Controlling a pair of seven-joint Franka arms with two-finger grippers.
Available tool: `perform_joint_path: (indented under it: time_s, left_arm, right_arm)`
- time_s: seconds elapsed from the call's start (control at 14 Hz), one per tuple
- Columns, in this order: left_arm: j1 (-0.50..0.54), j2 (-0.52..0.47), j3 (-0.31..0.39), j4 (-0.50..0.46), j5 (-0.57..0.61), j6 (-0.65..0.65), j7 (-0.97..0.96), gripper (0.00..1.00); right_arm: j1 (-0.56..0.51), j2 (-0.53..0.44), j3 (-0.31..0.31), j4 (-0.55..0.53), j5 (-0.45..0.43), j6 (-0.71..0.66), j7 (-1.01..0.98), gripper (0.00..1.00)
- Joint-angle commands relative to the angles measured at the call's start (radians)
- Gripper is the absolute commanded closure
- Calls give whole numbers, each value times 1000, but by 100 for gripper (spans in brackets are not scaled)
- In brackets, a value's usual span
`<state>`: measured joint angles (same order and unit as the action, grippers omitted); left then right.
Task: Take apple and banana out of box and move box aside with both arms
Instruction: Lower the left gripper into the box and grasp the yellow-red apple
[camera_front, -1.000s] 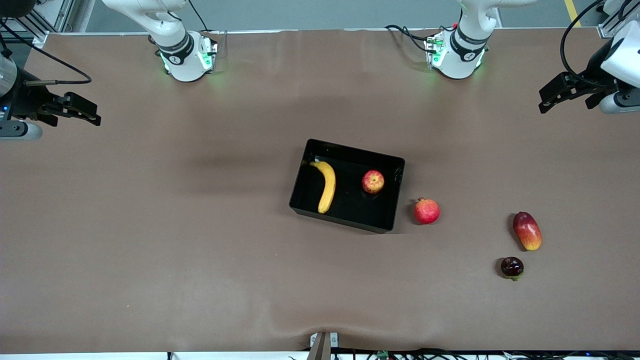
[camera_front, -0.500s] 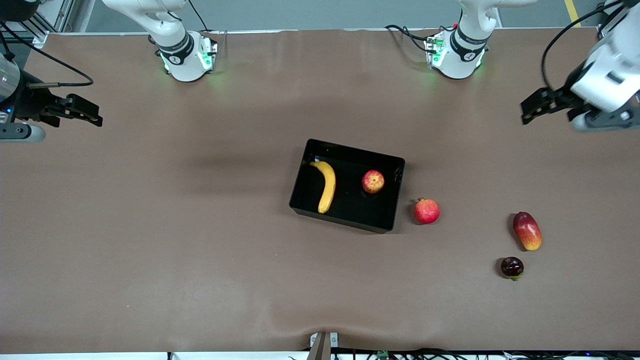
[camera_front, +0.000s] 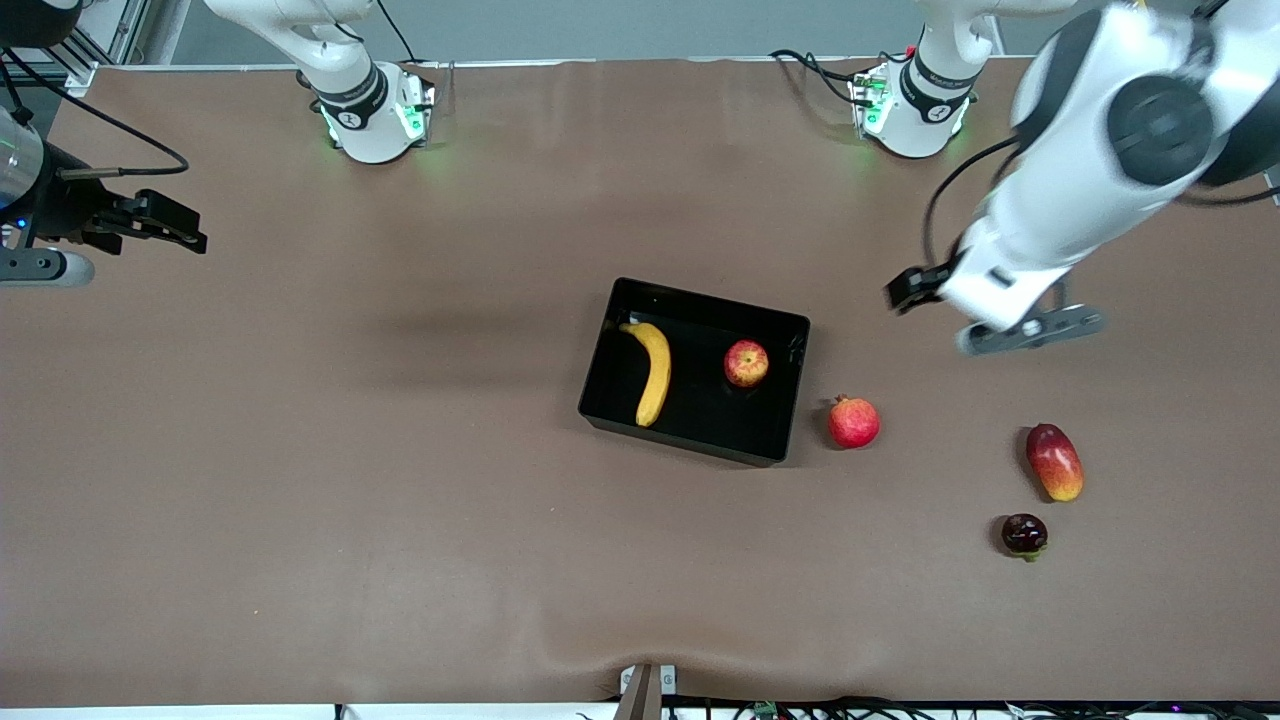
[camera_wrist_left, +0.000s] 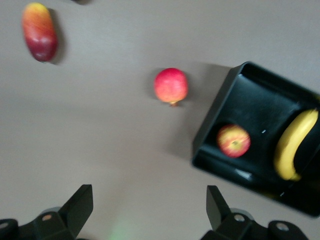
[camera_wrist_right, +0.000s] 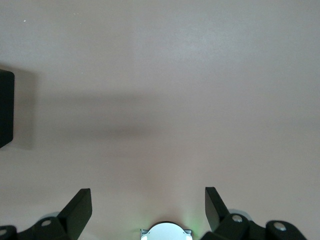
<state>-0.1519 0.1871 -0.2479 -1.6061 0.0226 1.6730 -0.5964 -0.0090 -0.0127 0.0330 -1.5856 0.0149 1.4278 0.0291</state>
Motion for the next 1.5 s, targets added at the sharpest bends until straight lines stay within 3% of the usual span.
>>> perform_joint_path:
  time_s: [0.0, 0.43, 0.86, 1.14, 1.21, 1.36, 1.43]
  left_arm:
    - [-75, 87, 1, 19, -7, 71, -170, 0]
    - [-207, 231, 4, -90, 8, 378, -446, 0]
    - [-264, 409, 4, -98, 109, 488, -571, 0]
    - [-264, 462, 4, -127, 134, 559, -589, 0]
    - [-264, 465, 4, -129, 143, 559, -591, 15]
    - [-264, 460, 2, -129, 145, 559, -594, 92]
    - [-262, 451, 2, -120, 145, 550, -605, 100]
  right_arm:
    - [-5, -3, 5, -2, -1, -1, 12, 0]
    - [-3, -3, 5, -2, -1, -1, 14, 0]
    - [-2, -3, 5, -2, -1, -3, 14, 0]
    - [1, -3, 5, -2, -1, -3, 14, 0]
    - [3, -3, 5, -2, -1, -3, 14, 0]
    - [3, -3, 5, -2, 0, -3, 14, 0]
    - [3, -3, 5, -2, 0, -3, 14, 0]
